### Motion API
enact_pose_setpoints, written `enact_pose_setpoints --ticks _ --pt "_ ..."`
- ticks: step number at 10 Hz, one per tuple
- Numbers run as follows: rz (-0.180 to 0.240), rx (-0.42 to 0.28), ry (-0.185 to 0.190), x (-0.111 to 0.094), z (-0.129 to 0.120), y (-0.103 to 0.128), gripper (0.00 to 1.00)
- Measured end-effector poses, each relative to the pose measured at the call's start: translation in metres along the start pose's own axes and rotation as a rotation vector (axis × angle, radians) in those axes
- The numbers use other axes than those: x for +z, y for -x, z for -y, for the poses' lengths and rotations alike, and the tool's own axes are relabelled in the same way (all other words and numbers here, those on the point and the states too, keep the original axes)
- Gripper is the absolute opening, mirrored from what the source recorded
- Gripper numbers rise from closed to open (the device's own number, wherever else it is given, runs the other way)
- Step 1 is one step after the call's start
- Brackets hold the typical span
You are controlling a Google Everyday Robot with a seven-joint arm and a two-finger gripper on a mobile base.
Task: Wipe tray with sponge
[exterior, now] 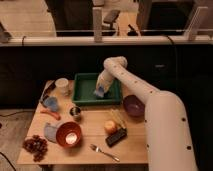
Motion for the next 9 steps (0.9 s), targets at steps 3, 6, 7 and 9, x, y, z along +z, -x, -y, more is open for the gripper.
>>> enact_pose_setpoints --ticks 3,6,7,9 --pt "-0.011 0.041 0.046 -0.014 -0.036 -0.001 0.00" --pt "-0.067 0.080 0.093 -0.017 -0.056 -0.034 0.00" --pt "-0.082 0.072 0.099 -0.013 -0.052 -0.043 0.00" --pt "-0.086 0.053 0.093 -0.002 -0.038 -0.052 0.00"
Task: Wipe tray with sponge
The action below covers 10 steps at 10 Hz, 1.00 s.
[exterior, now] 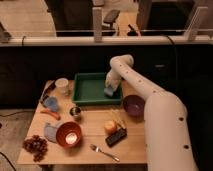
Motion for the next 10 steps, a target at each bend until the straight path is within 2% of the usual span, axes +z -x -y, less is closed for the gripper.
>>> enact_pose_setpoints --ticks 3,5,8,10 --pt "0.040 -0.064 -0.051 0.015 0.047 0.016 0.00" --pt "0.091 -0.122 -0.085 0.016 0.065 0.036 0.00" --pt "0.149 -0.156 -0.090 0.003 0.050 0.068 0.00" --pt "0.162 -0.153 -0.076 -0.008 0.032 0.076 0.00"
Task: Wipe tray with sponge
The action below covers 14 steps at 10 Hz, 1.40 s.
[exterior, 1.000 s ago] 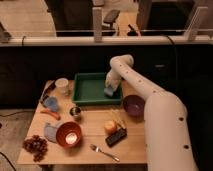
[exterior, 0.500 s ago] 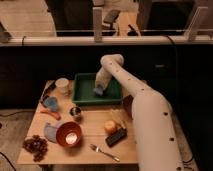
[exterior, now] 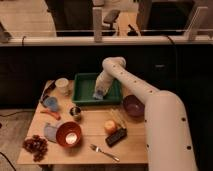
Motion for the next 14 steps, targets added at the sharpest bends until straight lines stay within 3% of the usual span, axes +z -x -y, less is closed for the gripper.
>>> enact_pose_setpoints --ticks 1,3,6,9,11,12,14 --pt "-0.002 0.010 0.007 -0.004 -0.009 -0.001 0.00" --pt "-0.029 0.055 0.062 -0.015 -0.042 -0.011 0.00" --pt "-0.086 0.095 0.097 -0.014 -0.050 -0.046 0.00" --pt "-0.090 0.064 0.072 -0.001 -0.028 -0.060 0.00" --pt "-0.058 0.019 0.043 0.008 -0.004 -0.054 0.00" --pt "-0.022 -0.023 0.014 0.013 0.014 -0.044 0.00" --pt "0.009 -0.055 -0.009 0.013 0.020 -0.033 0.00"
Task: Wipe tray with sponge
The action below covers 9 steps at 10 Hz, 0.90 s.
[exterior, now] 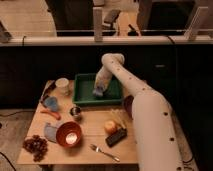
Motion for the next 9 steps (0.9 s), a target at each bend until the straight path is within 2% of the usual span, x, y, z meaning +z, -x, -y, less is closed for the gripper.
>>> enact_pose_setpoints --ticks 1,3,7,9 --pt "0.022 -0.018 -0.011 -0.003 -0.001 0.012 0.00" --pt "0.038 -0.019 -0.017 -0.009 -0.011 0.023 0.00" --pt "0.030 0.030 0.009 -0.026 -0.054 0.020 0.00" --pt "0.025 0.044 0.020 -0.026 -0.055 0.020 0.00"
